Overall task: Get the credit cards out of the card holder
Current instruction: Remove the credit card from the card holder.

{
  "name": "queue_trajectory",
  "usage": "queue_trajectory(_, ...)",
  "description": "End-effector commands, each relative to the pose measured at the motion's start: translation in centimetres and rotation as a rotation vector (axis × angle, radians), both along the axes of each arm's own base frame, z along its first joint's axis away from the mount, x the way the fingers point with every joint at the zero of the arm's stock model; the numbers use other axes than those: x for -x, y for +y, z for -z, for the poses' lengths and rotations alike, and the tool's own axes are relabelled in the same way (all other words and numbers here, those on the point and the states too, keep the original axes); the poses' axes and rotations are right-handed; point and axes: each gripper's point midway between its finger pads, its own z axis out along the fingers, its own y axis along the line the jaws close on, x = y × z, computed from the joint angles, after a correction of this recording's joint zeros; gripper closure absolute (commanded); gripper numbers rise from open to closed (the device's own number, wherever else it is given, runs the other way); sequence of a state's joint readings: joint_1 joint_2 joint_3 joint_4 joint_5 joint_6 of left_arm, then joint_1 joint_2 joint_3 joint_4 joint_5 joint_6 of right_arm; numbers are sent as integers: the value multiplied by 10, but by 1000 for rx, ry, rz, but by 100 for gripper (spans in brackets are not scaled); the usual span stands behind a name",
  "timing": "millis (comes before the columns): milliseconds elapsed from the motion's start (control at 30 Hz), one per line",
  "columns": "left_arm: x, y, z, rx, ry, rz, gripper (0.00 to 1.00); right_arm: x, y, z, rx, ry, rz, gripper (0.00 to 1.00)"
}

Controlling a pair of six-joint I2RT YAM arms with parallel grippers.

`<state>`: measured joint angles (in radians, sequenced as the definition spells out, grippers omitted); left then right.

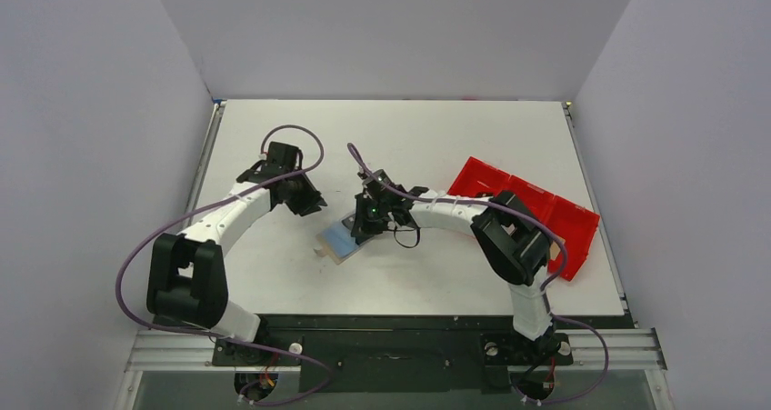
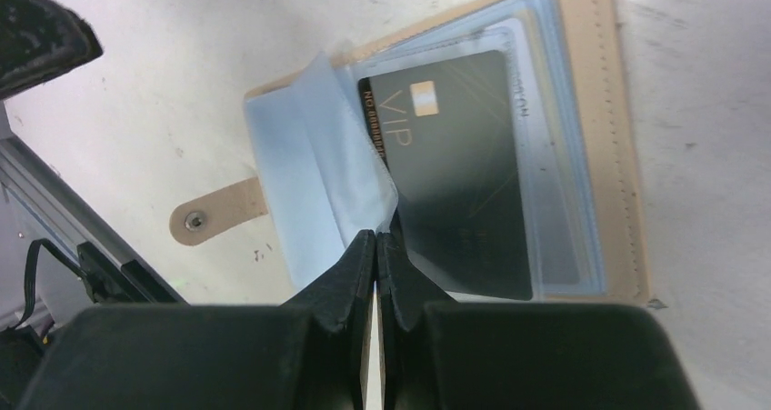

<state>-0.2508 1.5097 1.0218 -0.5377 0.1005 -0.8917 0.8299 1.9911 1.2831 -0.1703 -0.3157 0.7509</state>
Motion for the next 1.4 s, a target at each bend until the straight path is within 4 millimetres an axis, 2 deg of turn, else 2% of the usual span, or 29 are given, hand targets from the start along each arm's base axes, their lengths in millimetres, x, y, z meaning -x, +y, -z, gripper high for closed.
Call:
queue_trajectory(0, 0, 5, -20, -3, -35, 9, 78, -2, 23, -35, -54, -85, -57, 100)
queue_trajectory(333, 6, 6, -21, 16, -24, 4, 78, 21, 41, -15, -16, -55, -149, 100)
queue_trajectory(533, 8, 7, -18, 15, -11, 3, 78, 23, 40, -6, 1, -50, -151, 78)
queue_trajectory(767, 10, 6, -14, 25, -2, 0, 78, 24, 41, -4, -4, -44, -151, 69)
queue_trajectory(967, 9, 5, -15, 30, -2, 3, 79, 20, 46, -39, -57, -93, -151, 59)
queue_trajectory(1167, 8, 2, -16, 48, 2, 12, 79, 20, 46, -63, -90, -119, -148, 59)
queue_trajectory(1367, 10, -9, -9, 105, 32, 47, 79, 9, 22, -80, -58, -179, -83, 59)
